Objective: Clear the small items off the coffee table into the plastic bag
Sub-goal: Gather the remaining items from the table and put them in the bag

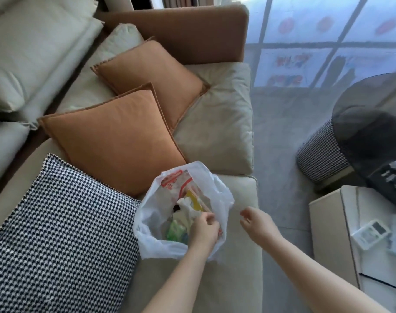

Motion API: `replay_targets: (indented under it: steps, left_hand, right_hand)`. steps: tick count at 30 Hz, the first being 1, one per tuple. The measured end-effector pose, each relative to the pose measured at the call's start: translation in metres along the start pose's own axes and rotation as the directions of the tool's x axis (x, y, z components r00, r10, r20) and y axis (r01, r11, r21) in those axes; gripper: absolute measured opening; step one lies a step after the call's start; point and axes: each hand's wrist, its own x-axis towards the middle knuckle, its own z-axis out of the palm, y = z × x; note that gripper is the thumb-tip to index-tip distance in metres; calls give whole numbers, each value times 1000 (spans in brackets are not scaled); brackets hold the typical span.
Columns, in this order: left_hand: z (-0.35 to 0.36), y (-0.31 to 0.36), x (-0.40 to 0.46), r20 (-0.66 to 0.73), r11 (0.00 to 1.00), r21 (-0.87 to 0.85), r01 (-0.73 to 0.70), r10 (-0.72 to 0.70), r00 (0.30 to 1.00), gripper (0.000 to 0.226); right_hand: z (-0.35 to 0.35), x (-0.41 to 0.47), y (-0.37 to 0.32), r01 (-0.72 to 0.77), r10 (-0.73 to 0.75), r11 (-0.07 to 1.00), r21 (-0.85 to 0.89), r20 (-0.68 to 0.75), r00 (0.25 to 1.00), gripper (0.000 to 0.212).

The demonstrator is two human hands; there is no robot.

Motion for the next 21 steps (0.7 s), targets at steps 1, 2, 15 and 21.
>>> replay_targets:
  steps: [1,2,15,21]
  left_hand:
    - [9,4,-3,25,998,62,-27,25,999,28]
    - [18,9,-7,49,993,112,-44,39,998,30]
    - [175,70,-69,329,883,380,-276,150,932,32]
    - [254,77,-103,376,817,473,-330,152,914,28]
  right_hand:
    - [-5,-4,10,-6,5,999,-32,-15,1000,31]
    - [-9,-9,21,-15,13,998,-53,-32,999,31]
    - [-76,-76,192,-236,238,971,28,-139,961,32]
    - [-102,-118,285,-317,342,933,172,-140,929,30]
